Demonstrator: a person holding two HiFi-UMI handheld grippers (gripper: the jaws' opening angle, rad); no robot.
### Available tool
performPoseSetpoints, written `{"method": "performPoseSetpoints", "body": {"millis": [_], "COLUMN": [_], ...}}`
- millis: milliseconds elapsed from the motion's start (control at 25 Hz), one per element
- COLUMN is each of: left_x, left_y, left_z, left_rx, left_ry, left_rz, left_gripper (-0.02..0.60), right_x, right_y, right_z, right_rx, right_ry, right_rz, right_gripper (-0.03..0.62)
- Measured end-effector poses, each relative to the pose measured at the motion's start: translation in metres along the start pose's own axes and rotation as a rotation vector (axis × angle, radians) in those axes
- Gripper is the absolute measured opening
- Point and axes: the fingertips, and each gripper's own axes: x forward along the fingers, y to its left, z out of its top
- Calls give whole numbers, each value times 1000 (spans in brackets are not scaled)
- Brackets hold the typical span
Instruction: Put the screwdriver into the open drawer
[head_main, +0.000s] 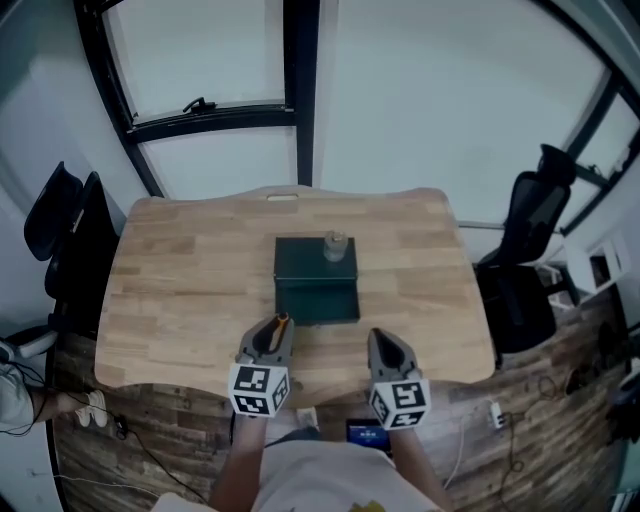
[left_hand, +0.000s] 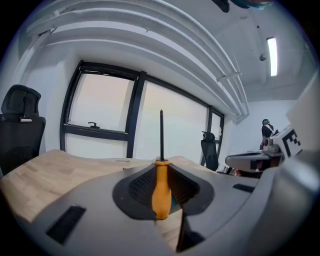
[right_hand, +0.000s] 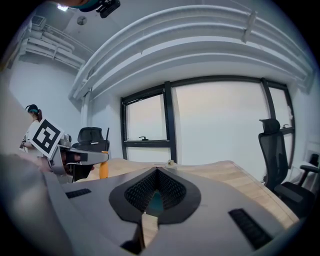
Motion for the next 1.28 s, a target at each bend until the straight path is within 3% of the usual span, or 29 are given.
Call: {"method": "performPoseSetpoints", "body": {"millis": [400, 920, 1280], "left_x": [51, 75, 90], "left_y": [35, 38, 43], "left_z": [8, 2, 3], "left_rx": [-11, -28, 4], "left_ry": [11, 30, 49], "left_rz": [-33, -80, -80], "left_gripper": [72, 72, 72], "right_x": [49, 63, 87], "right_y": [-2, -13, -19], "right_z": [6, 2, 6], "right_rx": [7, 2, 23], "right_ry": [6, 61, 46], "right_rz": [-23, -52, -43], "right_gripper": [-5, -5, -5]}}
